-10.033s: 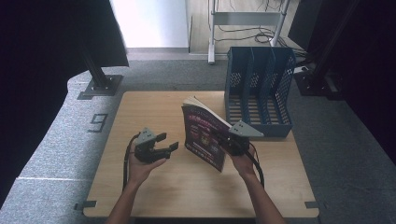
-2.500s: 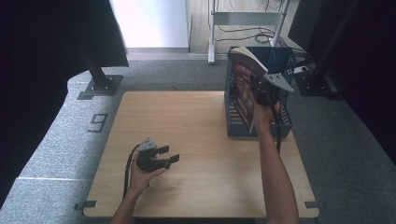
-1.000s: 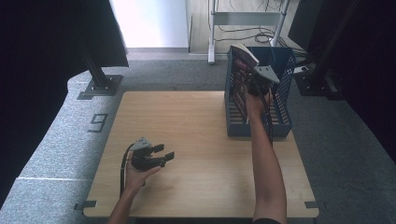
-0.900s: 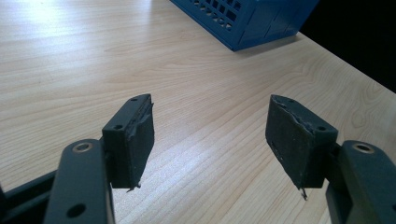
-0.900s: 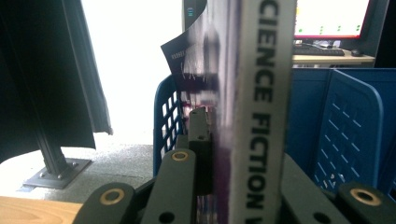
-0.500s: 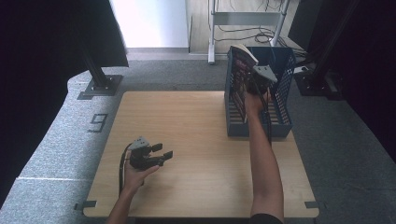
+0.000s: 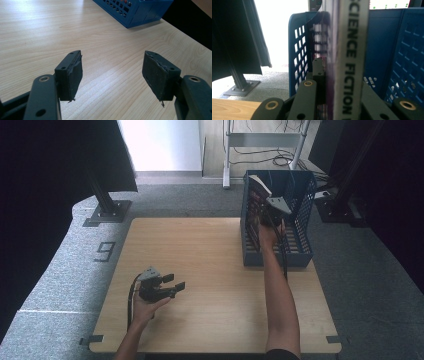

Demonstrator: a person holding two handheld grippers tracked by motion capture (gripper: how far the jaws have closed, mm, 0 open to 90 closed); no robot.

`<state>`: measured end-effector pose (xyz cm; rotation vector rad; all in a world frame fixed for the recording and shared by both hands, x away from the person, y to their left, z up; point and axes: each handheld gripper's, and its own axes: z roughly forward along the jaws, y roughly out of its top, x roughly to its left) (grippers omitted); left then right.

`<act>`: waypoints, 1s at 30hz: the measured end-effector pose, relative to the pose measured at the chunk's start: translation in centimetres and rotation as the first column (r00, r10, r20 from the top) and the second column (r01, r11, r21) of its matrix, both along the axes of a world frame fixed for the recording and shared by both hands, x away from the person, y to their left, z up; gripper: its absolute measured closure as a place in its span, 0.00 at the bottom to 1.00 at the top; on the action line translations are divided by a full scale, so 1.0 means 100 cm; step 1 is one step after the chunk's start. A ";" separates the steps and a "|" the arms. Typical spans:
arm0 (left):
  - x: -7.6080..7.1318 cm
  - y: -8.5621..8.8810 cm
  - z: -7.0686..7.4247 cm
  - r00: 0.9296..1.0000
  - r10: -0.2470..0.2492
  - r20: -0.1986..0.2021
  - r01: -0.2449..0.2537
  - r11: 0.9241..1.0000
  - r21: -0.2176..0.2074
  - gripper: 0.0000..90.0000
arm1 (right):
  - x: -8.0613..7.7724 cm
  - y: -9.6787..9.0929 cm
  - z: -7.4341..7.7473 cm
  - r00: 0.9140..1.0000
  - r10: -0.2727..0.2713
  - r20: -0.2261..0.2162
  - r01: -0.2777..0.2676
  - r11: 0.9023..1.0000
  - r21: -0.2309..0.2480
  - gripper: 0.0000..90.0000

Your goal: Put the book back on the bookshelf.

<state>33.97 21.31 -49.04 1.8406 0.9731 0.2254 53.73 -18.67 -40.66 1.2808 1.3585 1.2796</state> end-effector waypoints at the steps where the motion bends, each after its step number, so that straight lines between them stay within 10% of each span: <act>1: 0.000 0.000 0.000 1.000 -0.001 0.000 0.001 1.000 0.001 0.36 | 0.000 0.001 -0.001 1.000 0.000 0.001 0.000 1.000 0.004 0.91; 30: -0.005 -0.005 0.004 1.000 -0.018 0.011 0.018 1.000 0.004 0.36 | -0.029 -0.001 -0.011 0.989 0.032 -0.146 -0.038 0.998 -0.040 0.88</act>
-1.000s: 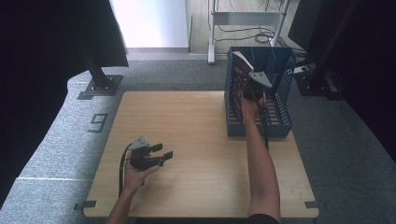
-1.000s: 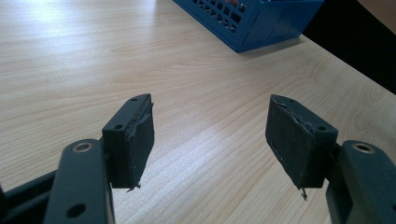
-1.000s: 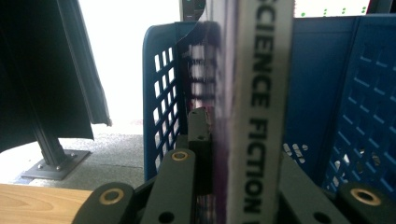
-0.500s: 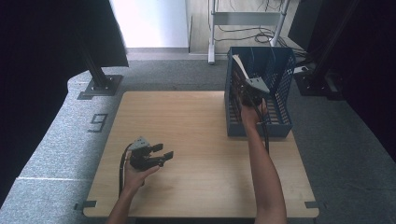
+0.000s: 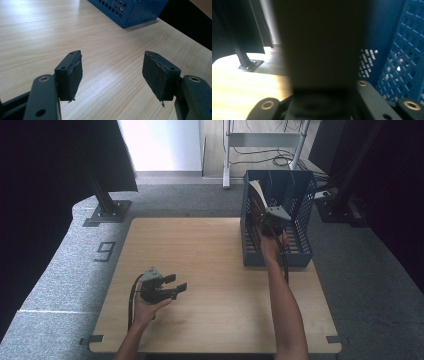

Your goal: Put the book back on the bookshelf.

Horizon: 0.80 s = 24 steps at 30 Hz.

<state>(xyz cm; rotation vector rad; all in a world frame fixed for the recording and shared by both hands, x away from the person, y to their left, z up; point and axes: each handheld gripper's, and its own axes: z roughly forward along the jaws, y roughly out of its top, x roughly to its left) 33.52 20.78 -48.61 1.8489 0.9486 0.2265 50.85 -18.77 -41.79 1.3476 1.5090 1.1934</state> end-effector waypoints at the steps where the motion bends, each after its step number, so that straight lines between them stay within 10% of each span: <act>1: 0.000 0.000 0.000 1.000 0.000 0.000 0.000 1.000 0.000 0.36 | 0.000 0.001 0.000 1.000 -0.007 0.003 0.007 1.000 -0.007 0.89; 24: 0.003 0.004 -0.002 1.000 0.010 -0.003 -0.010 1.000 -0.008 0.36 | 0.019 0.006 -0.001 0.996 -0.074 0.052 0.072 0.997 0.034 0.91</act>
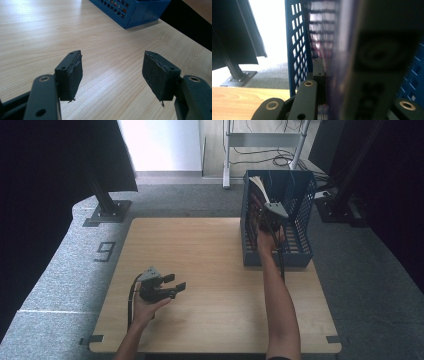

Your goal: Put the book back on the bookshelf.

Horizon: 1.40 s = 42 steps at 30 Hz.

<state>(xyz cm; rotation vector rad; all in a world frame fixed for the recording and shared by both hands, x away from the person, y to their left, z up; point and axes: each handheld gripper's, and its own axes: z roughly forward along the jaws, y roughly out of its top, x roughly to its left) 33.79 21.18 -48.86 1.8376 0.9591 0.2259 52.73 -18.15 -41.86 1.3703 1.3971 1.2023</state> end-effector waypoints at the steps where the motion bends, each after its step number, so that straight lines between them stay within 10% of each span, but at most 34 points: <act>1: 0.000 0.000 0.000 1.000 0.003 -0.002 -0.003 1.000 -0.001 0.36 | 0.004 0.001 -0.001 1.000 -0.007 0.002 0.007 1.000 0.001 0.91; 14: 0.004 0.007 -0.003 1.000 0.015 -0.009 -0.015 1.000 -0.005 0.36 | 0.021 0.001 -0.002 0.999 -0.042 0.018 0.042 0.999 0.017 0.91; 23: 0.003 0.003 -0.006 1.000 0.008 -0.016 -0.008 1.000 0.006 0.36 | 0.012 0.011 -0.003 0.996 0.062 0.066 -0.064 0.998 0.019 0.85; 42: 0.001 0.001 -0.004 1.000 0.001 -0.013 -0.001 1.000 0.009 0.36 | -0.001 0.016 -0.005 0.981 0.193 0.010 -0.192 0.979 -0.066 0.76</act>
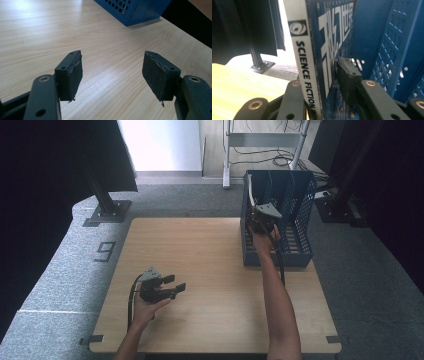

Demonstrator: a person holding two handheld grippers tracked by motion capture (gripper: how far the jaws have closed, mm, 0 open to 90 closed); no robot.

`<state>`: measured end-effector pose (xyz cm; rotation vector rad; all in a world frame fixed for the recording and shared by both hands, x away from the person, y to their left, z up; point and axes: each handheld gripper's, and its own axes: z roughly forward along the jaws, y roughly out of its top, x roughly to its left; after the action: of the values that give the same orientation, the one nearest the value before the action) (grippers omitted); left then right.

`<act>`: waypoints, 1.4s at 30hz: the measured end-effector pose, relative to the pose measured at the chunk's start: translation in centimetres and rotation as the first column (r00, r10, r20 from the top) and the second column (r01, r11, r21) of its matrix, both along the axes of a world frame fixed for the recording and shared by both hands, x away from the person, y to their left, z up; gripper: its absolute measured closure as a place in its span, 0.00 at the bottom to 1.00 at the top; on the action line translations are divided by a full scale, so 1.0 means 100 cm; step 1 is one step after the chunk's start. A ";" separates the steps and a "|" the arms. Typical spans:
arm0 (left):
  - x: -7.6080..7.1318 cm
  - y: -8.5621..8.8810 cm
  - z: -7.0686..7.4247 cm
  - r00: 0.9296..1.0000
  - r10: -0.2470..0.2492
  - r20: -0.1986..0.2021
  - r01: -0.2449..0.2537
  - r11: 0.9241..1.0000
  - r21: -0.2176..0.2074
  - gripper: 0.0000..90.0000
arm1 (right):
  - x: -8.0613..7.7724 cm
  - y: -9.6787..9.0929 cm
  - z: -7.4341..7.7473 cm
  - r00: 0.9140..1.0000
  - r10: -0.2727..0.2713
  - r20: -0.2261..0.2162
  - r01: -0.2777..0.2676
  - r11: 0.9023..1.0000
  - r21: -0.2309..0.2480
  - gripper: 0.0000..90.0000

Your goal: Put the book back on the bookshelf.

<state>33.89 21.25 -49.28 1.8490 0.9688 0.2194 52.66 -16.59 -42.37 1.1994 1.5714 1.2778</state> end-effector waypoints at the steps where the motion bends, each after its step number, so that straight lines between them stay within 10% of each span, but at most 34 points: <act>1: 0.000 0.000 0.000 1.000 0.000 -0.001 0.000 1.000 0.001 0.36 | 0.000 0.002 -0.001 1.000 0.000 0.003 0.000 1.000 -0.009 0.75; 42: -0.002 -0.004 0.000 1.000 -0.011 -0.001 0.011 1.000 0.019 0.36 | -0.046 -0.011 0.005 0.997 0.072 0.033 -0.074 0.996 0.059 0.48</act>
<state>33.73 20.89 -49.28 1.8711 0.9603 0.2219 48.04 -17.68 -41.87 1.1638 1.5771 1.3929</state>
